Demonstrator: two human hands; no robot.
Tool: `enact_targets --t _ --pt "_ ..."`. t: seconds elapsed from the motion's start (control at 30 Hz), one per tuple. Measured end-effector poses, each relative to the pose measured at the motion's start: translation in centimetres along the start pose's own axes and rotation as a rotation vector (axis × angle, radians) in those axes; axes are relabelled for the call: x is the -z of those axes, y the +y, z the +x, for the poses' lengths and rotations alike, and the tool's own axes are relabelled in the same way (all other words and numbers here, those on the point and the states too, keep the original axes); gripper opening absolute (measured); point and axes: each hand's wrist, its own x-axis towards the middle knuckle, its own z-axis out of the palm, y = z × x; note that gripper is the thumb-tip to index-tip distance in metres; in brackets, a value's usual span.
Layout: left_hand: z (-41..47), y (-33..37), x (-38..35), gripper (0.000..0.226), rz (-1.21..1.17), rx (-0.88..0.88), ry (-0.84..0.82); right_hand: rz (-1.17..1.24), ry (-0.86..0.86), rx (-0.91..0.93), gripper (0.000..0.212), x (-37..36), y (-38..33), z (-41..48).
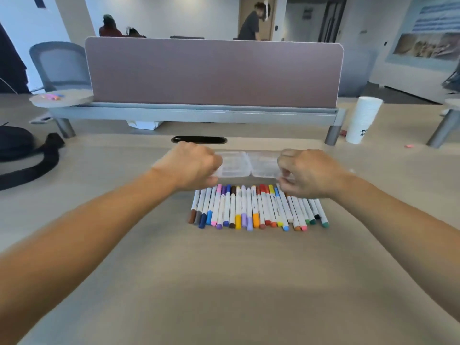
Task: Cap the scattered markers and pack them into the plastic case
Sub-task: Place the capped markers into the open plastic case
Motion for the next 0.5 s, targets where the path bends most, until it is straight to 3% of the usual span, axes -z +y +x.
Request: enact_targets --t 0.17,0.5 --pt "-8.8 3.6 1.7 0.032 -0.032 -0.289 0.406 0.125 0.175 0.233 0.015 2.3 -5.4 -8.6" --pt "-16.2 10.9 -0.9 0.043 -0.244 -0.453 0.421 0.272 -0.045 0.341 0.014 1.6 -11.6 -17.5"
